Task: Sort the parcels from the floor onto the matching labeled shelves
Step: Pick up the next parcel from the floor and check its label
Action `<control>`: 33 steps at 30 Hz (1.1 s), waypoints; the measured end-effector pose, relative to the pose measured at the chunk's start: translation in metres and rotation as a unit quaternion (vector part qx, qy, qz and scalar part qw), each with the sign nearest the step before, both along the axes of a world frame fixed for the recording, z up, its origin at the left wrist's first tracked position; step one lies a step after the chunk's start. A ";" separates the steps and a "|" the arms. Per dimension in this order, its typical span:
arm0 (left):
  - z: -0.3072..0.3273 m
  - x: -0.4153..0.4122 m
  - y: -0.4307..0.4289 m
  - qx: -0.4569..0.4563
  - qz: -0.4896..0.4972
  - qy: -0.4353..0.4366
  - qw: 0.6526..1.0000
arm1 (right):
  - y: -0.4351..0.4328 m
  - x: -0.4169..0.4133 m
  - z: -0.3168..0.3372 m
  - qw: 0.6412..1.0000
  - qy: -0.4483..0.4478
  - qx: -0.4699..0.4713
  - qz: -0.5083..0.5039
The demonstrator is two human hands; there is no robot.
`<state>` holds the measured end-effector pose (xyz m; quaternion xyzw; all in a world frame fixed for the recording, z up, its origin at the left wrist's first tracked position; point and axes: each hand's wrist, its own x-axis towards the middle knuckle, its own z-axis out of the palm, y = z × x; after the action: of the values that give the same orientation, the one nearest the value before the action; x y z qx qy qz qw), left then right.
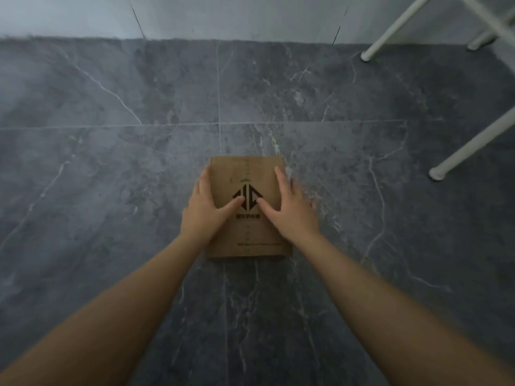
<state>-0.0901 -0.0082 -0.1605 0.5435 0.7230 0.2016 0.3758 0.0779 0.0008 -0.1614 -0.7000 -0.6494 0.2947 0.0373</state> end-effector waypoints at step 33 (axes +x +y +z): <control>0.479 -0.019 -0.024 0.065 0.223 -0.372 0.899 | -0.006 -0.039 0.496 0.958 0.154 0.243 -0.005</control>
<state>-0.1092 -0.0318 0.3190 0.2769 0.6182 0.5138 0.5265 0.0388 -0.0055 0.3350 -0.6193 -0.6841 0.2319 0.3077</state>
